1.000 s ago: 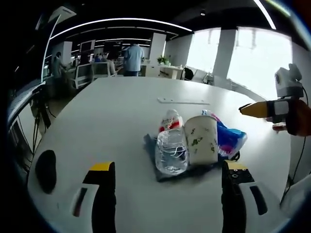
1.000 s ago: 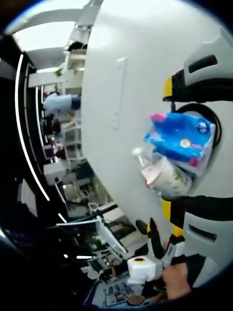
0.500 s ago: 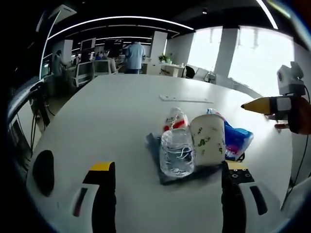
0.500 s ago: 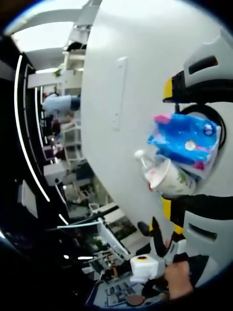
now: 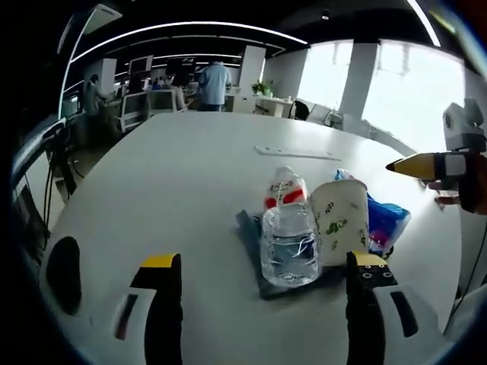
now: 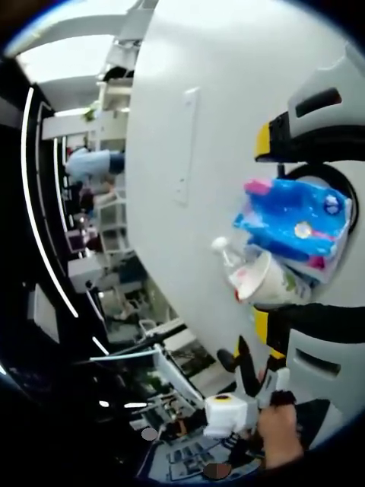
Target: Arrange the tabletop items into an orderly group along one side of the table until the central work area is clear of visible clutter.
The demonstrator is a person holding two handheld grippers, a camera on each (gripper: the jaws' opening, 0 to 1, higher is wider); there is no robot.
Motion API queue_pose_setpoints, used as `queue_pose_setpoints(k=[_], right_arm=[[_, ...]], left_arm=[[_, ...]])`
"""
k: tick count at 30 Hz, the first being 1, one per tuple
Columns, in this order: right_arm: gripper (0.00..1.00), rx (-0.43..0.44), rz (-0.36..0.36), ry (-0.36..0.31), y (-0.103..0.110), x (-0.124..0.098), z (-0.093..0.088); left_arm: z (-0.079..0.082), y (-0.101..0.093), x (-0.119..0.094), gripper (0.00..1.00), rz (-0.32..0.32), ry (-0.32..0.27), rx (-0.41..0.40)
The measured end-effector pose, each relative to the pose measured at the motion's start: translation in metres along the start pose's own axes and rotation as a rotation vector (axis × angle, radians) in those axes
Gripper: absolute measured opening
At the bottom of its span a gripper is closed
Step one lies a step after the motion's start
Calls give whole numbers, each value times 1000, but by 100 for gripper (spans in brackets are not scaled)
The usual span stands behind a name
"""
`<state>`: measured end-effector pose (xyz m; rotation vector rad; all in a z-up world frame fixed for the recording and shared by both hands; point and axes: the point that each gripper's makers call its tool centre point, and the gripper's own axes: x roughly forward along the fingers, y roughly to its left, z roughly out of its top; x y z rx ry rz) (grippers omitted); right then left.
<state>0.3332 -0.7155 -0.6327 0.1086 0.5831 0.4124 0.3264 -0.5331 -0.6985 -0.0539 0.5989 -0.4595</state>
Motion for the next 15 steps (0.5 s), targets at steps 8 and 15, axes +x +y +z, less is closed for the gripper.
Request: queue_pose_setpoints(k=[8, 15], right_arm=[[72, 6, -3, 3, -2, 1, -1], [72, 10, -1, 3, -1, 0, -1]], left_arm=[[2, 3, 5, 88, 3, 14, 23], [2, 3, 8, 85, 5, 20, 28]])
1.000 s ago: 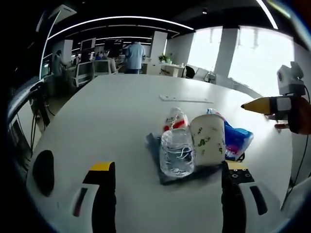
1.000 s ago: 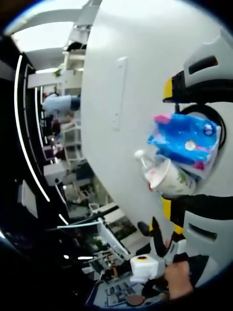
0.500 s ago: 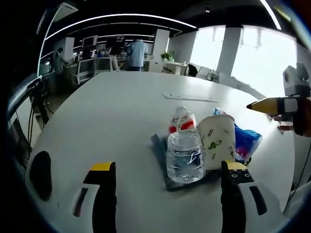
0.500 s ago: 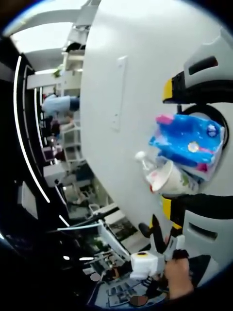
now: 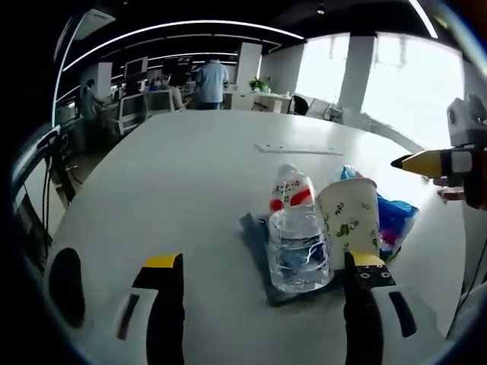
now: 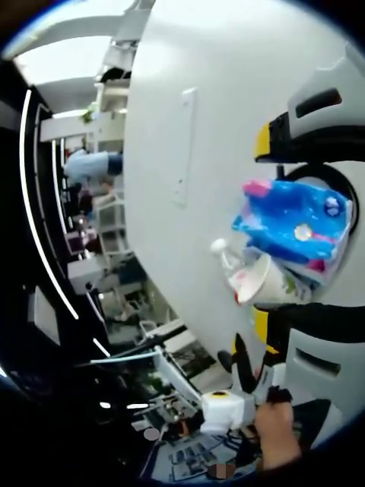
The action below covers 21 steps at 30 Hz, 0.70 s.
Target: Arrange the tabletop items into an orderly group along one side of the table until the central work area is clear of visible clutter.
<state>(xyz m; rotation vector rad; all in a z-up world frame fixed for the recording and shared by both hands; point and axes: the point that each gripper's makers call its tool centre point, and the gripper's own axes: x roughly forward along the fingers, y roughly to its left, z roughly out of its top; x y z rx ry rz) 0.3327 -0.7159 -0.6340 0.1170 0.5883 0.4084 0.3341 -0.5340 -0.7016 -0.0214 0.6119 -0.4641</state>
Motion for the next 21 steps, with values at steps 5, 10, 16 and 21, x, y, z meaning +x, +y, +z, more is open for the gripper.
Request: queue_pose_setpoints(k=[5, 10, 16, 21], right_arm=[[72, 7, -1, 2, 0, 1, -1], [72, 7, 1, 4, 0, 3, 0], [72, 11, 4, 6, 2, 5, -1], [72, 16, 6, 4, 3, 7, 0]], left_arm=[[-3, -2, 2, 84, -5, 11, 14], [-4, -4, 4, 81, -9, 15, 27], [-4, -5, 7, 77, -17, 18, 42], [-5, -5, 10, 74, -20, 23, 70]])
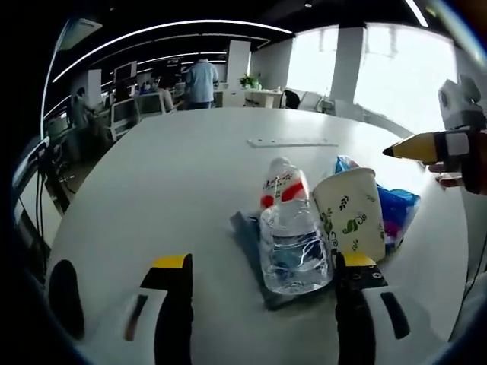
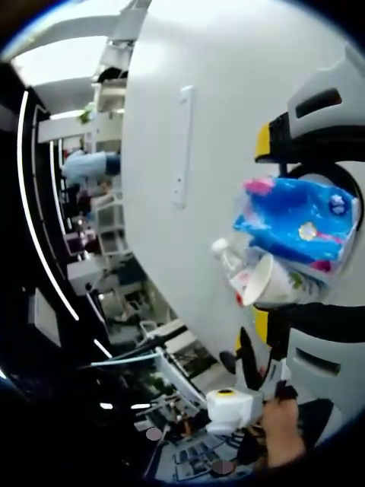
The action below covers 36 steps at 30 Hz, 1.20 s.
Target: Arrange the tabletop items into an orderly group along one side of the table until the central work area is clear of visible clutter.
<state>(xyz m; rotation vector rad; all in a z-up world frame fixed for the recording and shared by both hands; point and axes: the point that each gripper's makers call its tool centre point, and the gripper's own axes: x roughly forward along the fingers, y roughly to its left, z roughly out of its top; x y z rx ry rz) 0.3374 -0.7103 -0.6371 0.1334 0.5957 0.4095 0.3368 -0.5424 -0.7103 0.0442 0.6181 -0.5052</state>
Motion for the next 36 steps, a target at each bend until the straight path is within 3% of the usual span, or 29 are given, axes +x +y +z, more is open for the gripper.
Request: queue_pose_setpoints(k=[19, 36], right_arm=[[71, 7, 0, -5, -5, 8, 7], [70, 3, 22, -2, 5, 24, 13]], left_arm=[[-1, -15, 10, 57, -56, 15, 71], [-2, -27, 16, 42, -94, 20, 116]])
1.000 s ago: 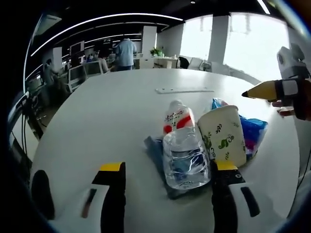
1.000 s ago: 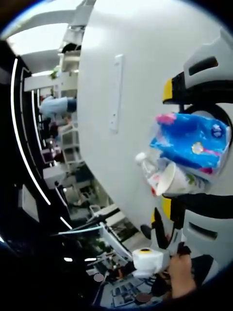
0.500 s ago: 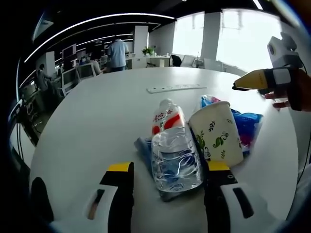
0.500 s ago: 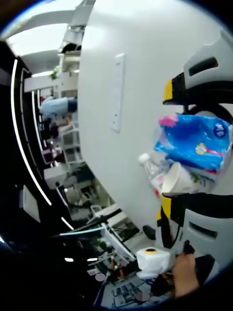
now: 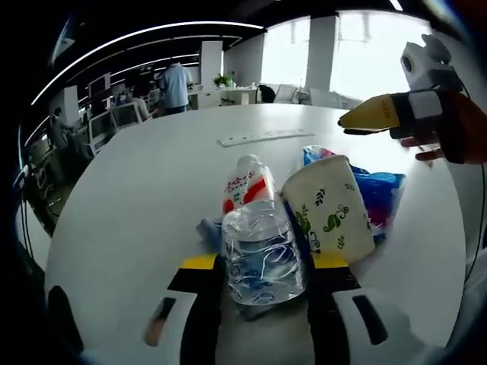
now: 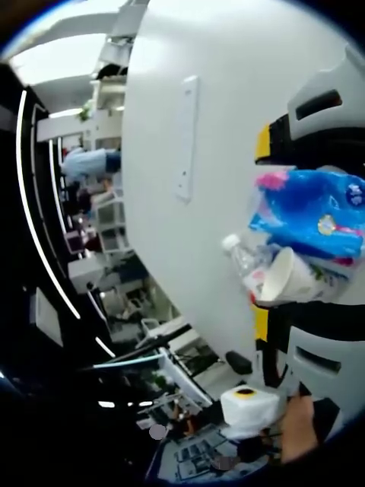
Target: Arrange the tabletop items into an orderly group along one side of the table until the central work area is clear of visible clutter.
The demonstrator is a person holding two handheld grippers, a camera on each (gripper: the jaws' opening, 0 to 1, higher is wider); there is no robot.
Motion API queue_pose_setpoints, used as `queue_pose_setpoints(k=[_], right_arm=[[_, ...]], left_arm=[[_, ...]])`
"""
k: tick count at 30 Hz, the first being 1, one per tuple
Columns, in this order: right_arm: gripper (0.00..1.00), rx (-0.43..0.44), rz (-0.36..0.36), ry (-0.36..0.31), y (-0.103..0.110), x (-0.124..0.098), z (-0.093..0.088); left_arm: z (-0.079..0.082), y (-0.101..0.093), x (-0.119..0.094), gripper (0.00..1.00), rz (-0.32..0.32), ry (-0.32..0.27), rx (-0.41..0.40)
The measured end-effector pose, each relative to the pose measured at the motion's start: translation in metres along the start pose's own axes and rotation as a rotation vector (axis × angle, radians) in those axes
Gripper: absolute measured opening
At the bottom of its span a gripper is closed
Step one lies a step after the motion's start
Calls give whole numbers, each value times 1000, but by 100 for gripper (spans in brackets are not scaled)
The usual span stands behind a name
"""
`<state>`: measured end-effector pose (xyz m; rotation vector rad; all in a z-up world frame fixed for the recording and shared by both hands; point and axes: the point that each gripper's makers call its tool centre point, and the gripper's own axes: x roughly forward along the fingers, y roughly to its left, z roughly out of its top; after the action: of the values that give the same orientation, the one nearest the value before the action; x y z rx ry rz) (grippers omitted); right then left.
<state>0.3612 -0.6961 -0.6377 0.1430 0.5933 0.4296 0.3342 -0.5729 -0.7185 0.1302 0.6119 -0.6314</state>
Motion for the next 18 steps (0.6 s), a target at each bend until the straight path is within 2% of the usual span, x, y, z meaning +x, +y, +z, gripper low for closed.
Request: queue_pose_setpoints(k=[18], right_arm=[[68, 3, 29, 13, 4, 32, 8]], left_arm=[[-1, 0, 0, 42, 2, 2, 2]])
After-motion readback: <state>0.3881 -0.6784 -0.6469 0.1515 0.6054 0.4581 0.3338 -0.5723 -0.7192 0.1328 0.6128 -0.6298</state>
